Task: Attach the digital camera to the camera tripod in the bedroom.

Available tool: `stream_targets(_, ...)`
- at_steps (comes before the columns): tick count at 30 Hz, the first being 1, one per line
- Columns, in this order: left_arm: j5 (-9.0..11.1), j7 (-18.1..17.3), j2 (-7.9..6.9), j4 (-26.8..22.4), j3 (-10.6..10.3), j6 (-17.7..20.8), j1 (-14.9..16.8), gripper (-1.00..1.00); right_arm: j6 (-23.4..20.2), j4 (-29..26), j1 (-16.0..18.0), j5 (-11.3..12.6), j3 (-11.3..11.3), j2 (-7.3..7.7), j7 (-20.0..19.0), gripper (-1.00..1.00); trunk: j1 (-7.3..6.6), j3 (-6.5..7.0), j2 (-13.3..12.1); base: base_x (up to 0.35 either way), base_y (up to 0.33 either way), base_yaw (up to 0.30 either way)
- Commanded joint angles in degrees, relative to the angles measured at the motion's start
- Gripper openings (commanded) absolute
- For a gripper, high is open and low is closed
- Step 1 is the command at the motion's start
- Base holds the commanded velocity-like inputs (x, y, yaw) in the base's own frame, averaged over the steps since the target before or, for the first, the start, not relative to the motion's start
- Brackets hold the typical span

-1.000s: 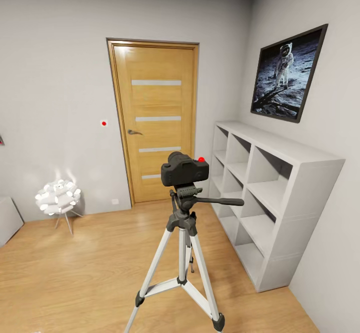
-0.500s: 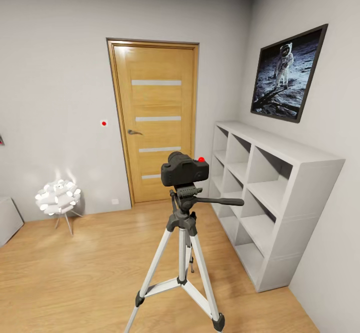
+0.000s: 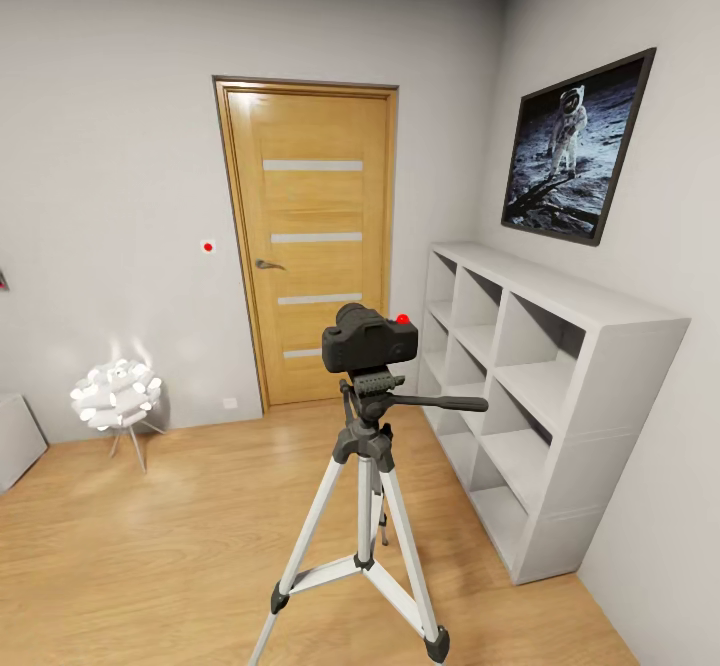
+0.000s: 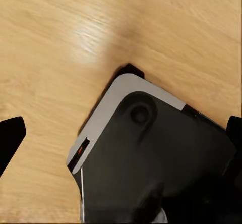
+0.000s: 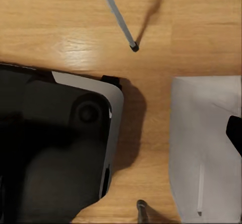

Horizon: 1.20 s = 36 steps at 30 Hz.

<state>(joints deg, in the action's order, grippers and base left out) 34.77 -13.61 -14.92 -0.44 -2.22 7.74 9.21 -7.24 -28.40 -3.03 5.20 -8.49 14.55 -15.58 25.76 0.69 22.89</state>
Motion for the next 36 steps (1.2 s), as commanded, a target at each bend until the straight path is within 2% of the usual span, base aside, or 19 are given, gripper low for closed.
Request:
stream_targets(1, 0.6, 0.0, 0.67, 0.0, -0.1, 0.3, -0.3, 1.00, -0.4, 0.2, 0.0, 0.5, -0.3, 0.03, 0.1, 1.00, 0.03, 0.01, 0.0, 0.000, 0.000, 0.000)
stream_targets(6, 0.6, 0.4, 3.21, 0.2, -0.1, 0.3, -1.5, 1.00, -0.4, 2.3, 0.0, 0.6, -0.4, -0.51, -0.2, 1.00, 0.03, 0.01, 0.0, 0.000, 0.000, 0.000)
stream_targets(7, 0.7, 0.5, 4.31, 0.3, -0.1, 0.3, -1.8, 1.00, -0.4, 3.2, 0.0, 0.6, -0.3, -1.04, -0.4, 1.00, 0.03, 0.01, 0.0, 0.000, 0.000, 0.000)
stream_targets(10, 0.7, 0.6, 4.95, 0.3, -0.1, 0.3, -1.9, 1.00, -0.4, 3.5, 0.0, 0.6, -0.3, -1.36, -0.5, 1.00, 0.03, 0.01, 0.0, 0.000, 0.000, 0.000)
stream_targets(11, 0.8, 0.6, 6.07, 0.3, -0.1, 0.3, -2.1, 1.00, -0.5, 3.9, 0.0, 0.5, -0.4, -1.94, -0.4, 1.00, 0.03, 0.01, 0.0, 0.000, 0.000, 0.000)
stream_targets(15, 0.9, 0.7, 7.35, 0.3, 0.0, 0.3, -2.1, 1.00, -0.5, 5.0, -0.1, 0.3, -0.6, -2.38, -0.2, 1.00, 0.03, 0.01, 0.0, 0.000, 0.000, 0.000)
stream_targets(21, 0.8, 0.7, 7.98, 0.3, 0.0, 0.3, -2.1, 1.00, -0.5, 6.0, 0.0, 0.3, -0.6, -2.74, -0.1, 1.00, 0.03, 0.01, 0.0, 0.000, 0.000, 0.000)
stream_targets(36, 0.8, 0.7, 8.16, 0.3, 0.0, 0.3, -2.1, 1.00, -0.5, 10.9, -0.1, 0.2, -0.7, -3.59, -0.1, 1.00, 0.03, 0.01, 0.0, 0.000, 0.000, 0.000)
